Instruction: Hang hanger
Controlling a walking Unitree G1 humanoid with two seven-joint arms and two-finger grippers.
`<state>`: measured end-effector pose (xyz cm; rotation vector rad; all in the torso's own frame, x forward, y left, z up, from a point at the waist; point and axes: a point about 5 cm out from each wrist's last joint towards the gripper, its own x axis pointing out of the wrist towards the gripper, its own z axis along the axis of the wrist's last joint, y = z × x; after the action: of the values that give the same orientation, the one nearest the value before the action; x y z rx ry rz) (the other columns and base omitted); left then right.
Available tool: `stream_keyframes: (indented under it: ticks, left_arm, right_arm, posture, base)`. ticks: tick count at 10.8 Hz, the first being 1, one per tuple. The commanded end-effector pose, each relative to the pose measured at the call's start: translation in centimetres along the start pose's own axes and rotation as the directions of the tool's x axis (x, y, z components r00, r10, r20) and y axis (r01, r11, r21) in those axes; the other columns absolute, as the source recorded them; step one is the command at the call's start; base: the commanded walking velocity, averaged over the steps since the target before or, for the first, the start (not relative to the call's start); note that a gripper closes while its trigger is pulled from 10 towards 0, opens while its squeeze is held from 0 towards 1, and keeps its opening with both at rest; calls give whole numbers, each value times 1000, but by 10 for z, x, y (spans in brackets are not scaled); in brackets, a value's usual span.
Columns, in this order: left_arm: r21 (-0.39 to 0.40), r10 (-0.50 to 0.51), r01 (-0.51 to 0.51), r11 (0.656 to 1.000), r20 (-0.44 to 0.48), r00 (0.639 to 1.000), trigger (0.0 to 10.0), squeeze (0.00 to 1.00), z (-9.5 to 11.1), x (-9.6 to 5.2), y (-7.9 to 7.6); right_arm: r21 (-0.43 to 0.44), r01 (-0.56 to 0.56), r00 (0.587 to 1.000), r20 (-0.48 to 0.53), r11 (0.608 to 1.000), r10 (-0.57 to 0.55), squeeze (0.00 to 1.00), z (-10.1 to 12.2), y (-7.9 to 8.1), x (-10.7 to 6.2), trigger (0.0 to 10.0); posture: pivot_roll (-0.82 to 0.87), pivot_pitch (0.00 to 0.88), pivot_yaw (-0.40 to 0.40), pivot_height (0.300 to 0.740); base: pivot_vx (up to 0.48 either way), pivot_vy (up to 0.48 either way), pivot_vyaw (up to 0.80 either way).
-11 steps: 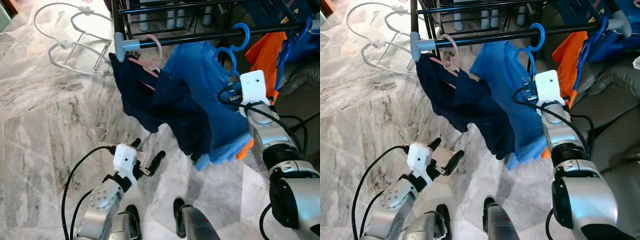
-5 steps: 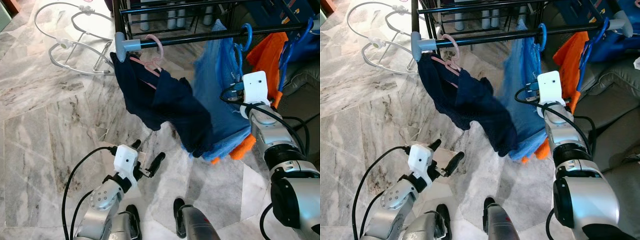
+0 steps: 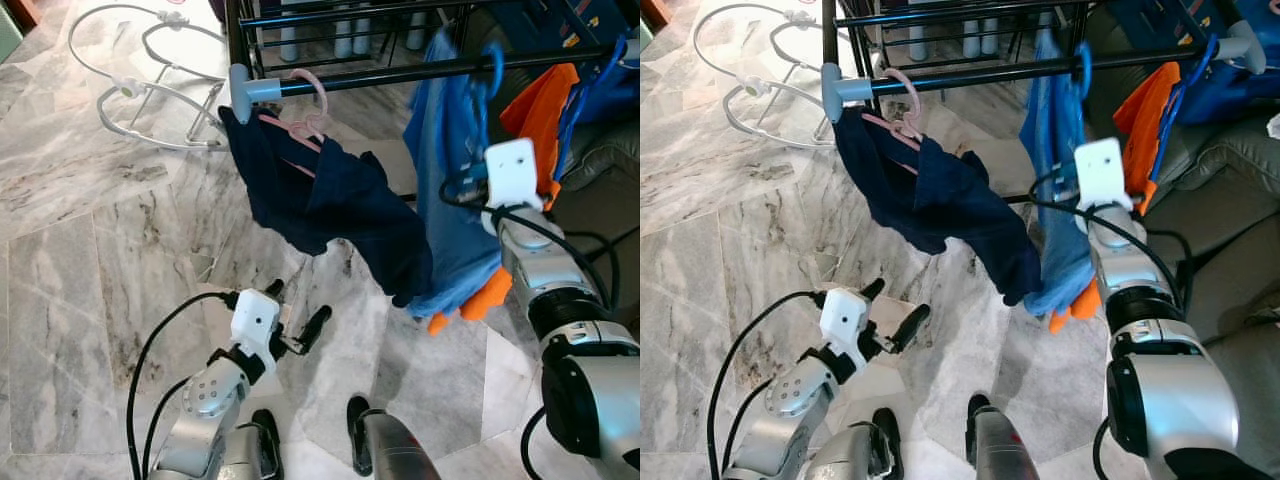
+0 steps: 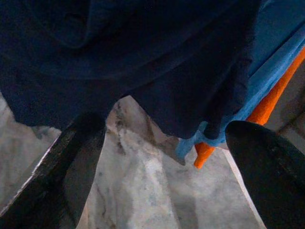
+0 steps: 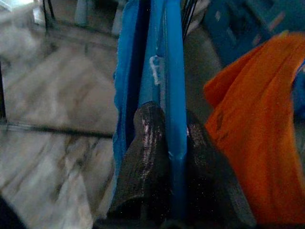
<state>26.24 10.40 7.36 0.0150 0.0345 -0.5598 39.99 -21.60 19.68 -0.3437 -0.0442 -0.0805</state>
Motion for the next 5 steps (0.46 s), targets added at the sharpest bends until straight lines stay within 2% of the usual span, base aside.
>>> stream_keyframes:
  ticks: [1, 3, 4, 5]
  left_arm:
    - [7, 15, -15, 1000, -28, 999, 10000, 0, -7, -4, 1]
    - [4, 53, -53, 999, -29, 998, 10000, 0, -7, 0, 3]
    - [4, 85, -85, 996, -31, 996, 10000, 0, -7, 1, 6]
    - [28, 110, -109, 994, -40, 993, 10000, 0, -7, 1, 9]
  right_arm:
    - [21, 30, 994, 104, 999, -32, 0, 16, -5, 0, 0]
    - [53, 36, 970, 237, 998, -48, 0, 22, 1, -11, 0]
    - [61, 31, 965, 257, 998, -46, 0, 17, 6, -20, 392]
    - [73, 29, 964, 262, 997, -47, 0, 13, 8, -27, 3725]
  posture:
    - [-153, 269, 29, 740]
    - [-153, 258, 31, 740]
    - [-153, 255, 33, 740]
    - [-154, 255, 35, 740]
  base:
    - [0, 0, 0]
    - [0, 0, 0]
    - [0, 0, 0]
    - [0, 0, 0]
